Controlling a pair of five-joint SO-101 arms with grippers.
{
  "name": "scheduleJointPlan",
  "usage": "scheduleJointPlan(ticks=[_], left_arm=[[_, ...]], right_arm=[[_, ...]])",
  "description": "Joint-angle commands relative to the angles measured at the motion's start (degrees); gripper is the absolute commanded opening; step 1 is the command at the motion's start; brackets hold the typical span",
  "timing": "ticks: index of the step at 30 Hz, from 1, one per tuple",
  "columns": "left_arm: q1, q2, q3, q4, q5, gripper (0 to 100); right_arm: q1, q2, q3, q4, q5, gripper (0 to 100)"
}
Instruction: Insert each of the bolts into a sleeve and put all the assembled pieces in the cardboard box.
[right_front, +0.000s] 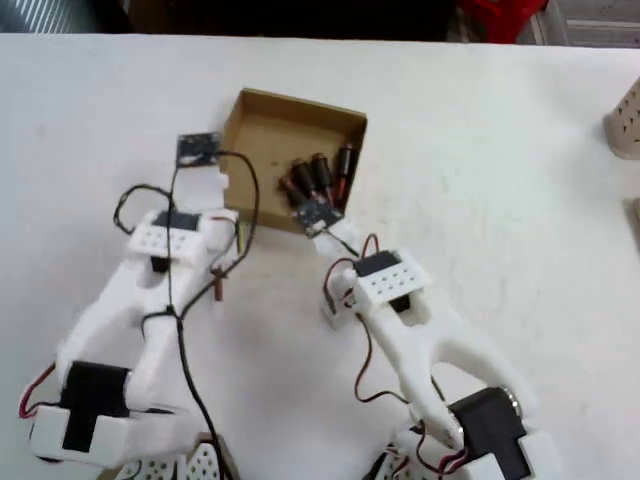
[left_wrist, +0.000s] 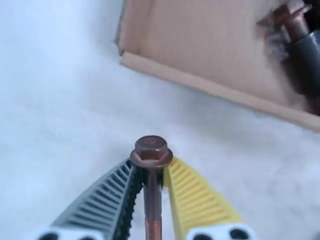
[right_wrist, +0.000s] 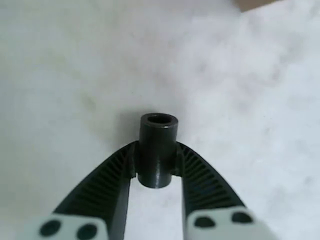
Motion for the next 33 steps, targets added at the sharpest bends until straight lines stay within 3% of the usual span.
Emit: scheduleJointPlan(ticks=[1,7,14,22,27,33], left_arm=[[-4.7,-3.3,-0.4,-3.3,-0.1,2],[-11.7,-3.2,0.0,-7.4,0.1,2],[-13.8,-3.1,0.1,-8.5,0.1,2],[-13.8,-3.1,0.1,-8.5,0.1,2],[-13.8,-3.1,0.1,-8.5,0.1,2],[-13.8,-3.1,0.1,-8.5,0.0,2]], right_arm=[[-2.7,-2.8,-0.4,-0.7,-4.6,1.7],[-6.8,-3.7,-0.8,-0.7,-12.9,1.7],[-8.7,-12.5,0.5,-1.6,-13.2,1.7],[-12.7,-22.1,16.5,-22.4,-13.5,1.7],[-12.7,-28.3,18.2,-30.5,-13.6,1.7],[-12.7,-26.4,19.5,-49.2,-13.7,1.7]])
